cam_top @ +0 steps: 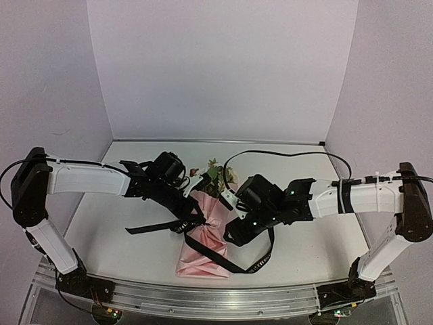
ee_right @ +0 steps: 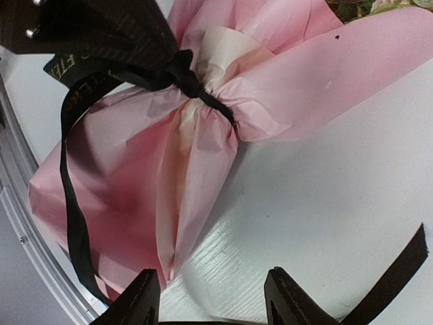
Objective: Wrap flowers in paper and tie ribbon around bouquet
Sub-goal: Cross the half-tied ribbon over the folded bouquet.
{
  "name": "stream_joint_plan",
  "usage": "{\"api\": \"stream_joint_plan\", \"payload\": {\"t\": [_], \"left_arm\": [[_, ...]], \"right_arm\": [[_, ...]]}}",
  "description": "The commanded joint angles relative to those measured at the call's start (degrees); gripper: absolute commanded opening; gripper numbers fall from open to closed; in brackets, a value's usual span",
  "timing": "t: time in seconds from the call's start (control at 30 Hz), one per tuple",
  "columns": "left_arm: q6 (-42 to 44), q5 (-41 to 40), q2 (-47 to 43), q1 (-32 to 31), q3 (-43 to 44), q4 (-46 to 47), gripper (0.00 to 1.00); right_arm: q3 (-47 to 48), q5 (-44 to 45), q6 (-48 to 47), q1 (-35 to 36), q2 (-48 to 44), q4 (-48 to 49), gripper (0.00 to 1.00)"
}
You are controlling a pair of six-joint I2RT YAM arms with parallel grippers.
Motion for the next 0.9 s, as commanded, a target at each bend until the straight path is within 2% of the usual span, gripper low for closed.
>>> {"api": "stream_joint_plan", "payload": {"t": [0.0, 0.23, 0.57, 0.87], "left_arm": [[-1.27, 1.36, -1.63, 1.13, -0.60, 2.05, 0.00], [-2.74, 1.69, -2.17, 2.57, -2.31, 2.98, 0.00], [-7.22, 5.09, -4.17, 5.04, -5.33, 6.25, 0.00], [-9.26, 8.50, -4.22, 5.70, -7.03, 8.25, 0.00]], "right_arm": [[2.50, -6.15, -1.59, 0.10, 0.66, 2.86, 0.56], [4.20, -12.62, -0.52, 0.72, 2.84, 5.72, 0.62], [5.04, -13.15, 1.35, 2.24, 9.31, 14.27, 0.64], [5.08, -11.02, 1.14, 3.86, 12.09, 15.68, 0.61]]}}
